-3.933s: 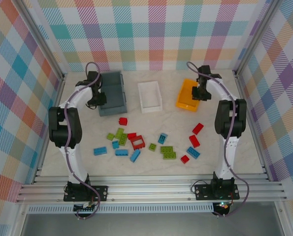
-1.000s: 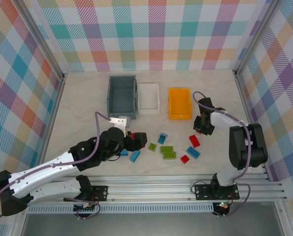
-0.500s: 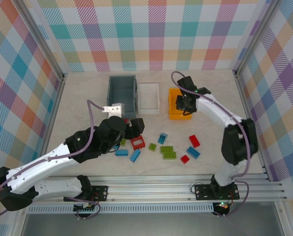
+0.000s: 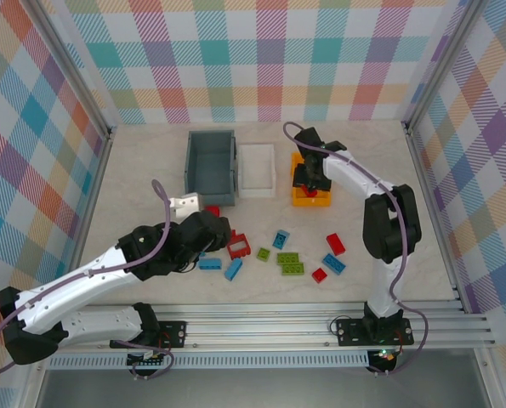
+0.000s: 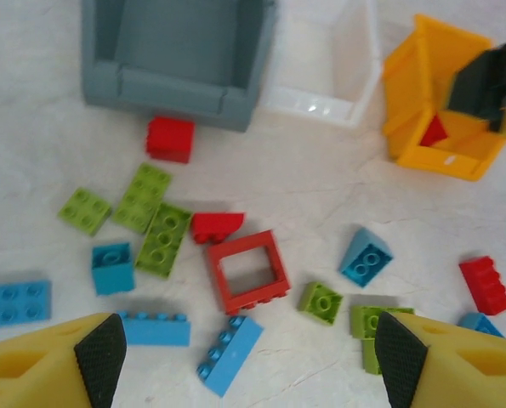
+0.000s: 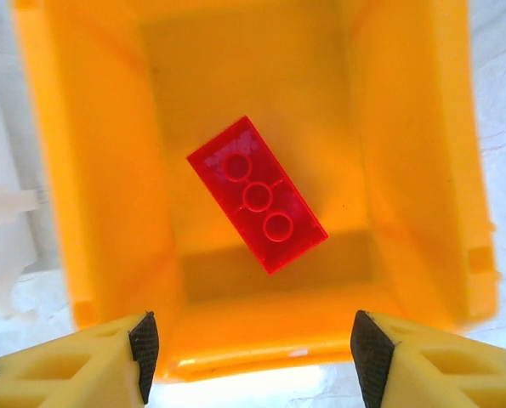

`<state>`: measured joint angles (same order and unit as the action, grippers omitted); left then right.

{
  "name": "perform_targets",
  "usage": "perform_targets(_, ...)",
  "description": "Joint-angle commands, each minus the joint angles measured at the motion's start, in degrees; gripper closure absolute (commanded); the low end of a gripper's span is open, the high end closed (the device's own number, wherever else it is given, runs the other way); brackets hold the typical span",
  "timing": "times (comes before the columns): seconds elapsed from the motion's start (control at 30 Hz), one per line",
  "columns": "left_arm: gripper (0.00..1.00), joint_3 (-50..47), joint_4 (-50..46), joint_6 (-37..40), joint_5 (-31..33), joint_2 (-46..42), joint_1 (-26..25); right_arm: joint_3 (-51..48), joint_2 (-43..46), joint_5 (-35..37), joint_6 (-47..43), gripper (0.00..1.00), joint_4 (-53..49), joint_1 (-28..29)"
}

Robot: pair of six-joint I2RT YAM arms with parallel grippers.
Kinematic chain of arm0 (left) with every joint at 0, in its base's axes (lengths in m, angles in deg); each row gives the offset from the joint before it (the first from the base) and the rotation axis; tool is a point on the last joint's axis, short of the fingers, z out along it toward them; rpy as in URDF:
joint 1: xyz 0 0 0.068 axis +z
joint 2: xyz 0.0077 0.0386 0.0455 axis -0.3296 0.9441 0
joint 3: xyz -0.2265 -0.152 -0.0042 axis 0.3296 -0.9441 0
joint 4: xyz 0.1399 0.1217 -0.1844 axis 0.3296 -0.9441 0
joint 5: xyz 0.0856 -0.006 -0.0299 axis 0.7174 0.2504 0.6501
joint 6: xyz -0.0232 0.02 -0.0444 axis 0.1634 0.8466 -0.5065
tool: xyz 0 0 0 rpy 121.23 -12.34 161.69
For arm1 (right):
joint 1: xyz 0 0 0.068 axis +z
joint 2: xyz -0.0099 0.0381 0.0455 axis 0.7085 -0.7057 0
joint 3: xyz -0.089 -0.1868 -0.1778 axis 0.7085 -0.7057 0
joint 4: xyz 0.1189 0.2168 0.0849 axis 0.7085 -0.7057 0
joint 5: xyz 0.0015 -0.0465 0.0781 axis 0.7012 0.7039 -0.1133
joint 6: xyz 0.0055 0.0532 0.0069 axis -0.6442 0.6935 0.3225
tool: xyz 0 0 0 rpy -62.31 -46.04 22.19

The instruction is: Sort the legos into containers by color

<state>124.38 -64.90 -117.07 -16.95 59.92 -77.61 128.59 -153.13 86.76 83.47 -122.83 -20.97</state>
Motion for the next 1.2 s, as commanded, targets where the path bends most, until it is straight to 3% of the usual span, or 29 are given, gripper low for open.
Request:
perform_targets(0.0, 0.21, -4.1, -6.8, -6.8, -4.8, -2.3, 6.2, -1.0, 10.4, 2.8, -3.1, 0.35, 0.8, 3.2)
perform_targets(0.13, 0.19, -12.9, -4.4, -8.4, -16.9, -6.4, 20.5, -10.3, 23.3, 2.0, -8.6, 0.3, 8.6, 11.1)
perform_targets(0.23, 0.17, -18.2, -1.8, -11.0, -21.4, -8.2, 28.7, -19.7, 32.1, -6.3, -14.0, 0.26, 16.7, 18.9)
perform_targets(0.37, 0.2, -24.4, 4.9, -19.3, -26.9, -7.3, 35.2, -28.0, 38.6, -15.6, -16.3, 0.21, 22.5, 28.4)
perform_targets(0.53, 0.14, -25.6, 7.3, -29.3, -27.4, -1.8, 39.3, -30.6, 39.9, -17.5, -15.3, 0.2, 22.1, 36.7)
perform_targets(0.67, 0.15, -24.2, 7.1, -33.0, -25.4, 2.3, 41.1, -31.2, 38.9, -17.5, -14.0, 0.2, 22.1, 40.0)
perform_targets(0.8, 0.18, -25.7, 10.7, -36.1, -27.7, 6.3, 43.4, -31.0, 37.7, -17.1, -13.0, 0.2, 22.3, 41.7)
perform_targets(1.0, 0.26, -27.2, 15.7, -38.4, -27.7, 10.4, 45.6, -29.9, 37.2, -16.8, -12.9, 0.2, 21.8, 42.2)
perform_targets(1.17, 0.41, -27.9, 17.4, -37.6, -28.3, 13.1, 46.8, -29.8, 36.7, -16.8, -12.3, 0.21, 21.7, 42.3)
